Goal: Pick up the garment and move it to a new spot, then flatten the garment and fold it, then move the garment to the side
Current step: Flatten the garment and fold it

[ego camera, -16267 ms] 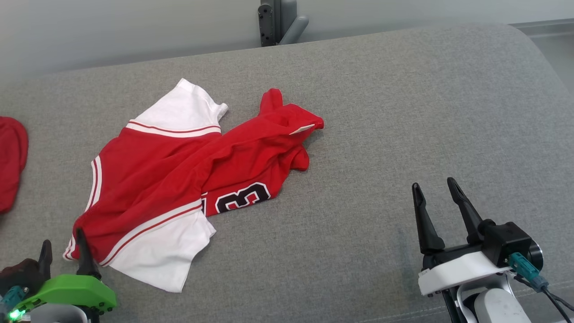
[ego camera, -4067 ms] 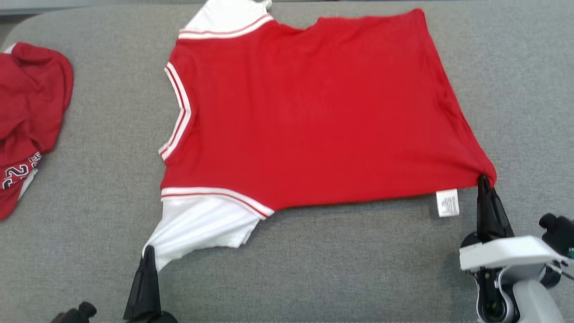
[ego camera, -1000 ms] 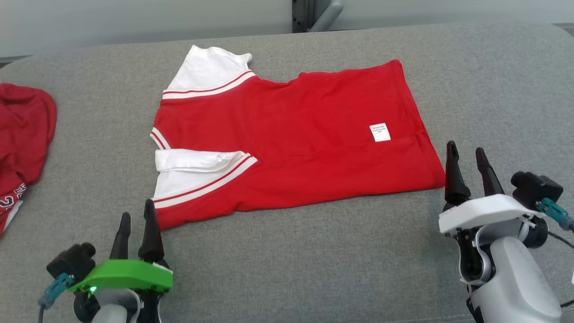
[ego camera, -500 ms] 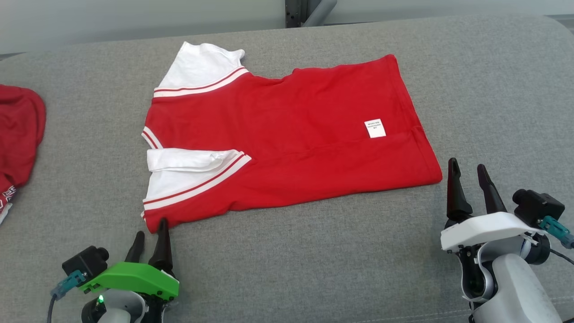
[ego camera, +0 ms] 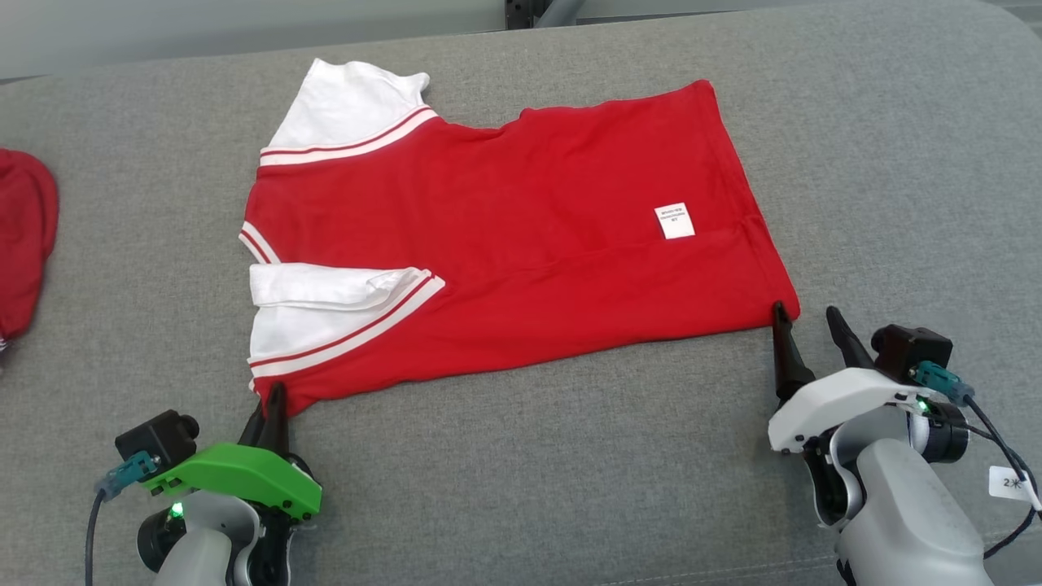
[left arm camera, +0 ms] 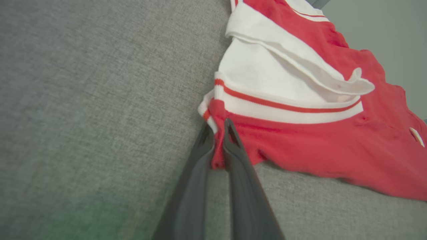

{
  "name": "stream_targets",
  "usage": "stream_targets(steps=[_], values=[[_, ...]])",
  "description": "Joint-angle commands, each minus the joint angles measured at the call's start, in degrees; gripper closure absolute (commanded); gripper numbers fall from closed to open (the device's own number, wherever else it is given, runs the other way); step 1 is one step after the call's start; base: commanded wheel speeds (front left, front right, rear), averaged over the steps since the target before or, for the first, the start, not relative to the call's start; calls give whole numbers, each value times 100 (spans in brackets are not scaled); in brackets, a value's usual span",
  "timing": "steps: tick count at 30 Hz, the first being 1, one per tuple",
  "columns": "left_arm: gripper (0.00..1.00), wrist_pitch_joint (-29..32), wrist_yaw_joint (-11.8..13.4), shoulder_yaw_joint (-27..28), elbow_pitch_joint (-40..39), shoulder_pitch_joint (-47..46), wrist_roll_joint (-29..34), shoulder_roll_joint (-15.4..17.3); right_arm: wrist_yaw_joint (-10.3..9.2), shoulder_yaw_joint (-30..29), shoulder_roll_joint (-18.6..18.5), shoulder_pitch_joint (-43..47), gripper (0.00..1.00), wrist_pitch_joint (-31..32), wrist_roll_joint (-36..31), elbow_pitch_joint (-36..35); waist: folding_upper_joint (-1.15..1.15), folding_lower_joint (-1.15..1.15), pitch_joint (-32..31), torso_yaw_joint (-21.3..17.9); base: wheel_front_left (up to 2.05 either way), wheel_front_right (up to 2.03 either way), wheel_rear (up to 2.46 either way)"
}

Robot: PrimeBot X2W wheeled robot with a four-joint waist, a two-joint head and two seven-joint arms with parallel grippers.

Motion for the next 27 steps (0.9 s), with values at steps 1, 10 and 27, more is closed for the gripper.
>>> stream_targets(steps=[1,10,27], values=[[100,23,-21,-66,52,-21,20,-34,-4,-11,-13,-149,0,-7,-41,205,41,0,-1,47,0,0,0],[100,-123,-75,-171,-230,-52,92,-40,-4,86,-5,-667,51,76,-98,1247,41,0,7,201,0,0,0],[100,-125,61,-292,-1539,533,182,151,-4,238,-16,-487,100,-20,509,553,41,0,-145,220,0,0,0]])
